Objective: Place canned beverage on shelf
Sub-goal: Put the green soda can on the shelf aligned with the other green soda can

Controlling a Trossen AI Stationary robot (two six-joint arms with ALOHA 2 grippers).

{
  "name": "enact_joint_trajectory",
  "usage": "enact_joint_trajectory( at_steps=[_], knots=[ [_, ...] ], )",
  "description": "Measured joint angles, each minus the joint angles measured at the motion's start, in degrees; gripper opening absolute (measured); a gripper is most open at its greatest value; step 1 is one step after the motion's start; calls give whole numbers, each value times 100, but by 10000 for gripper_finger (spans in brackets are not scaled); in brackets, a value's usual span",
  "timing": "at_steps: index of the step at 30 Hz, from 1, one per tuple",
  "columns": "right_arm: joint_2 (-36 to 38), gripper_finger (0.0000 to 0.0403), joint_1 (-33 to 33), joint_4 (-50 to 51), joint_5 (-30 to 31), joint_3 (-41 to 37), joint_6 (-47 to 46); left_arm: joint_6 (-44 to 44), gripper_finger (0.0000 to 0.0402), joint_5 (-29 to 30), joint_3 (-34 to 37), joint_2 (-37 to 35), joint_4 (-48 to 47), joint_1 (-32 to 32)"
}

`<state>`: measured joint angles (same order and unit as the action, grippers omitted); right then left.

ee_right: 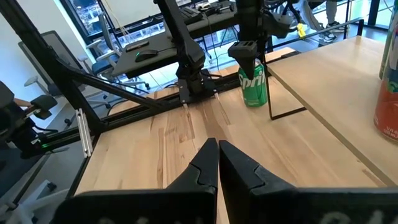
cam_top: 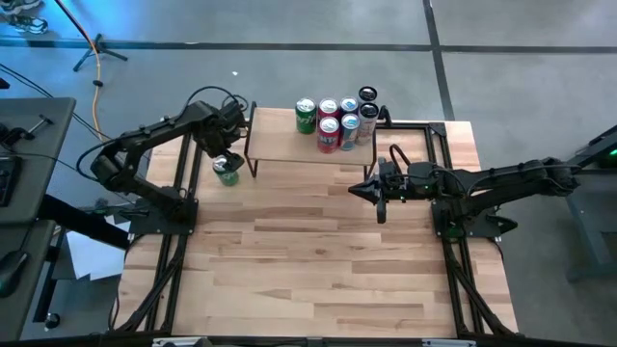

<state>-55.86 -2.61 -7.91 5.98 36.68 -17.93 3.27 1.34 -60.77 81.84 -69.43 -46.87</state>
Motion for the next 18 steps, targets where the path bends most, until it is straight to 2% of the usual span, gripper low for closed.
enact_joint_trajectory(
  at_steps=[5, 18],
  knots=[
    [0, 0, 0, 7, 1, 0, 3, -55, 353, -355, 0, 120, -49, -4],
    [0, 0, 0, 49, 4, 1, 42, -55, 353, -291, 0, 223, -284, 0]
  ],
)
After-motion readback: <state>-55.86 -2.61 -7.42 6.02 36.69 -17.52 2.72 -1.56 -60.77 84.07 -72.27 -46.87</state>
